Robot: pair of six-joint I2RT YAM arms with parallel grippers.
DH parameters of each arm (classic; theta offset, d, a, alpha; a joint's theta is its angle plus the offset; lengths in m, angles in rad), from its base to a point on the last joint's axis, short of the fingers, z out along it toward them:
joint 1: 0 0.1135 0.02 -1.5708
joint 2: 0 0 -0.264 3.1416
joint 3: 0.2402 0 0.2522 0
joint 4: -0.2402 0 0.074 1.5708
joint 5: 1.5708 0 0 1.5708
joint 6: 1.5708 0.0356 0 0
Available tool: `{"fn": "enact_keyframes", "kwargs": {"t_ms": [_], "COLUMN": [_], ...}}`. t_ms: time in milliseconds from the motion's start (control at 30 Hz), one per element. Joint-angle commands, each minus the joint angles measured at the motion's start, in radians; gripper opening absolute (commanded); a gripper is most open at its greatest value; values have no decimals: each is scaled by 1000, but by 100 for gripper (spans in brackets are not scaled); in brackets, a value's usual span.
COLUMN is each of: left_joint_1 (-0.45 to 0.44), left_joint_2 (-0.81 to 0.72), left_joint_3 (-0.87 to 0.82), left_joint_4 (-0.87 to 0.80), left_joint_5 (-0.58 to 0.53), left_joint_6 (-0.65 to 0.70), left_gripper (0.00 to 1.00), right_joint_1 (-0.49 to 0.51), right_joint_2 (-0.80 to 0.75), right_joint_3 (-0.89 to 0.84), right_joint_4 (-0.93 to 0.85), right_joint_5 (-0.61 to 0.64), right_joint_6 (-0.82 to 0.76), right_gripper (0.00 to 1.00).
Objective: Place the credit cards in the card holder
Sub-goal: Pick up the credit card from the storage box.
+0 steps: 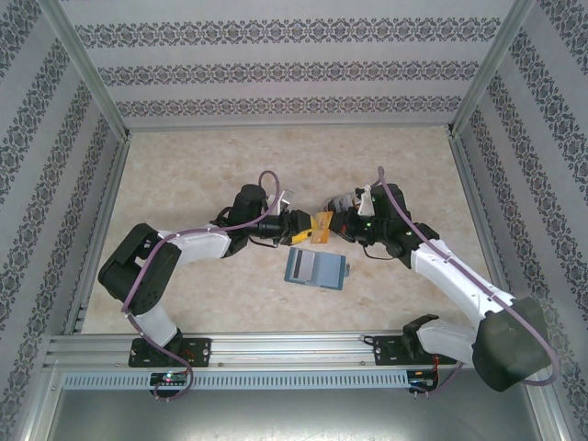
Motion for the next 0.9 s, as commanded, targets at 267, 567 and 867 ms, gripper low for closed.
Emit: {"fn": "enact_keyframes", "kwargs": {"t_ms": [267, 567, 867], "left_joint_1": [8, 8, 8], "left_joint_2": [15, -6, -70], "left_joint_3": [20, -8, -21], "left_joint_4": [81, 73, -140], "left_joint_5": [47, 31, -62], "left_joint_6": [-13, -15, 86], "left_gripper": [20, 5, 0], "right_joint_1": [15, 13, 15], "right_joint_2": [61, 93, 98], "right_joint_3": [-13, -21, -36], "right_joint_4": [49, 42, -11], "right_joint_5": [-54, -36, 33], "right_joint_6": [11, 1, -8], "right_gripper": [9, 16, 30]}}
